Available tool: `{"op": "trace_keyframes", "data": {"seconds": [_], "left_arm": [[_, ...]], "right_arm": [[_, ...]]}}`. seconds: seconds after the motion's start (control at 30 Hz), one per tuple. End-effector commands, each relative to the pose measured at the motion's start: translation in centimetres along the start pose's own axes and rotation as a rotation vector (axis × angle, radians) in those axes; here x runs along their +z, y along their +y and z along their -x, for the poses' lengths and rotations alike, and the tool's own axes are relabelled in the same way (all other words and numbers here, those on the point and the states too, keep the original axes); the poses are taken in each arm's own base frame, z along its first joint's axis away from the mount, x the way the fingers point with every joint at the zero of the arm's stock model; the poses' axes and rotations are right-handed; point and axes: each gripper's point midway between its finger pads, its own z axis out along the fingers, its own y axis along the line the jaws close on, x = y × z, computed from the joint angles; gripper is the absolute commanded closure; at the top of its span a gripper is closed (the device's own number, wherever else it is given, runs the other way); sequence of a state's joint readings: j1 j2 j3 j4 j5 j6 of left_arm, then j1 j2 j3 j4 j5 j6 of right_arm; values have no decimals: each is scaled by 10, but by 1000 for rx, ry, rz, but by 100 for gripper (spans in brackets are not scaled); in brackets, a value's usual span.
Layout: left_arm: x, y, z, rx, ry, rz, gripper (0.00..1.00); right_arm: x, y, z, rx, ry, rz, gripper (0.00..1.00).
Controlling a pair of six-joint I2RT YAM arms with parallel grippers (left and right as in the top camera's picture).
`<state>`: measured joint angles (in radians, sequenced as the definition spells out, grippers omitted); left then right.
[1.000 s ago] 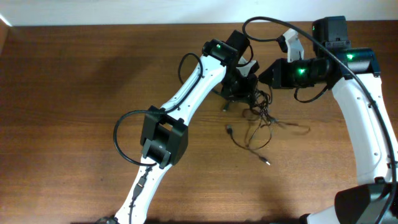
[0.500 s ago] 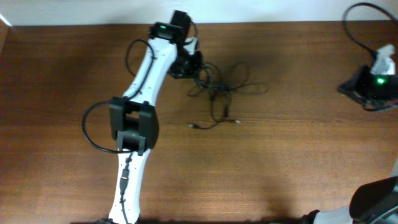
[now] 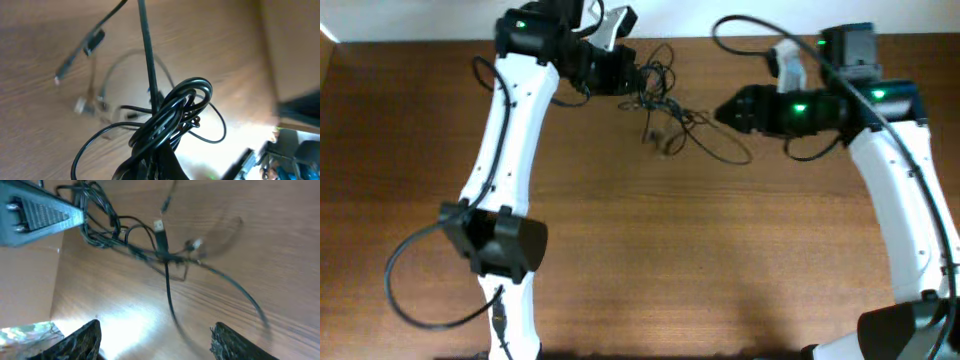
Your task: Untangle cables
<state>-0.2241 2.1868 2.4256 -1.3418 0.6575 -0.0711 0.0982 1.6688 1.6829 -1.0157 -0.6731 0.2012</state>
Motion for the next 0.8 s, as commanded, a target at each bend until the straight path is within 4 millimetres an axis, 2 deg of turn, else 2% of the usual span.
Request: {"op": "trace_keyframes", "data": {"seconds": [0.0, 0.07, 0.17, 0.33, 0.4, 0.47, 0.5, 0.53, 0.57, 0.6, 0.63, 0.67, 0.73, 0.77], "left_arm": [[-17, -34, 2, 51, -29, -121, 100], [-17, -35, 1, 47, -26, -128, 100], [-18, -41, 0, 48, -22, -165, 100], [-20, -51, -4, 36, -3, -224, 100], [-20, -51, -11, 17, 20, -222, 100], [-20, -50, -12, 10, 27, -222, 100], [-20, -50, -13, 7, 30, -222, 100], [-20, -51, -13, 6, 32, -222, 100], [-20, -50, -15, 2, 36, -222, 100], [-20, -50, -15, 1, 37, -219, 100], [-20, -49, -15, 26, 33, -217, 100], [-19, -43, -14, 57, 27, -181, 100], [-18, -9, -11, 54, 19, 6, 100], [-23, 19, -9, 37, 9, 142, 100]], "right_arm": [[11, 31, 5, -22, -47, -16, 28], [20, 45, 11, -35, -81, -16, 29], [28, 48, 19, -36, -130, -73, 30], [57, 50, 37, -69, -180, -80, 33], [65, 48, 45, -80, -201, -71, 45], [75, 42, 46, -76, -193, -78, 50], [81, 38, 47, -72, -187, -82, 60], [83, 37, 47, -72, -187, -81, 64], [84, 36, 48, -70, -187, -83, 71], [84, 33, 49, -69, -195, -100, 85], [82, 31, 51, -67, -204, -112, 95], [78, 30, 53, -65, -211, -113, 96], [64, 26, 54, -49, -219, -120, 96], [49, 23, 53, -33, -226, -133, 96]]}}
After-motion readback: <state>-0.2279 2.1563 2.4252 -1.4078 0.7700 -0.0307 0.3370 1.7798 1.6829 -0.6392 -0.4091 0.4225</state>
